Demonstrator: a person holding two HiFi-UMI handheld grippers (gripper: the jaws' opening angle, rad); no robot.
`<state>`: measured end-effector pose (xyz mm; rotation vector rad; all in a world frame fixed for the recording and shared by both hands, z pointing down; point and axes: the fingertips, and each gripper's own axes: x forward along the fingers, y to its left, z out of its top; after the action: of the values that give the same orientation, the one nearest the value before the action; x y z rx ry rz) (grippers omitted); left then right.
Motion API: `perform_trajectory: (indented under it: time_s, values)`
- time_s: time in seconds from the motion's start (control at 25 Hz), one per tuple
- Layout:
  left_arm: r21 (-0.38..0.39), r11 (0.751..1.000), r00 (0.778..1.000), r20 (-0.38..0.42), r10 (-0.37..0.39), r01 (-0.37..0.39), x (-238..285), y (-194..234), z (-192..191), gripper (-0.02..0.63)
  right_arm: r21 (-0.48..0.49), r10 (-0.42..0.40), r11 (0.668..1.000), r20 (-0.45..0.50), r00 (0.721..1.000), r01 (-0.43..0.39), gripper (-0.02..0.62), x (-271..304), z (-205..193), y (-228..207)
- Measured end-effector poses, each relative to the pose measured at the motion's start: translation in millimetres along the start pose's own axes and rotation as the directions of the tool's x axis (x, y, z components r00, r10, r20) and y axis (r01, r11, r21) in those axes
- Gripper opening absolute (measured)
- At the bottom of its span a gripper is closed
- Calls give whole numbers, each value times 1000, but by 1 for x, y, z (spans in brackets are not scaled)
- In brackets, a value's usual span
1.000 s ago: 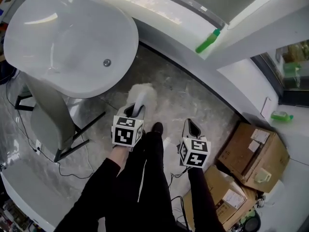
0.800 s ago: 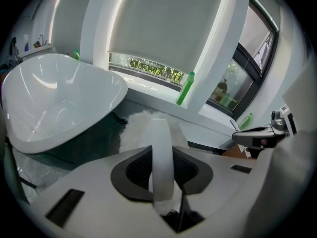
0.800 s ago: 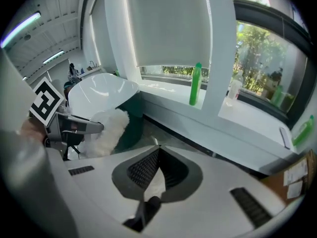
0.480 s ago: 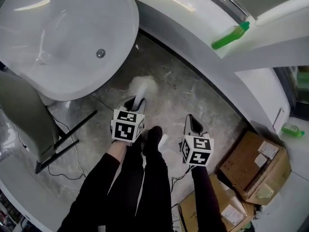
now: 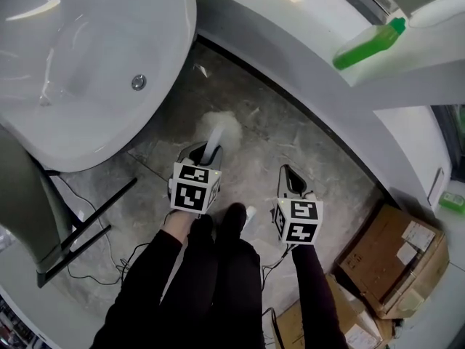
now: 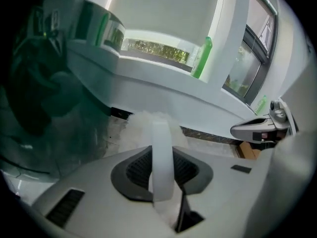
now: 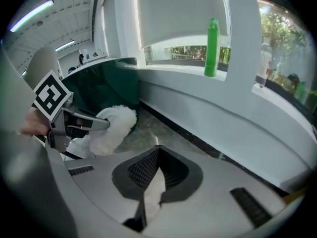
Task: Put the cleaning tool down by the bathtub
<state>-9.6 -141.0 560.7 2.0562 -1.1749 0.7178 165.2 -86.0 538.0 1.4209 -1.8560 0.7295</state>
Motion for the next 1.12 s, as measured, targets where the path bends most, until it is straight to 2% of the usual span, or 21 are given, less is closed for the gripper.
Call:
perform_trajectory:
  time_s: [0.6, 1.12]
  values:
    - [9, 1000, 999, 38, 7, -8, 89, 37, -34, 95, -23, 28, 999, 43, 999, -28, 0, 95, -23, -10]
    - [64, 997, 998, 57, 32, -36, 162, 66, -45, 95, -58, 37, 998, 69, 997, -33, 1, 167, -38, -18]
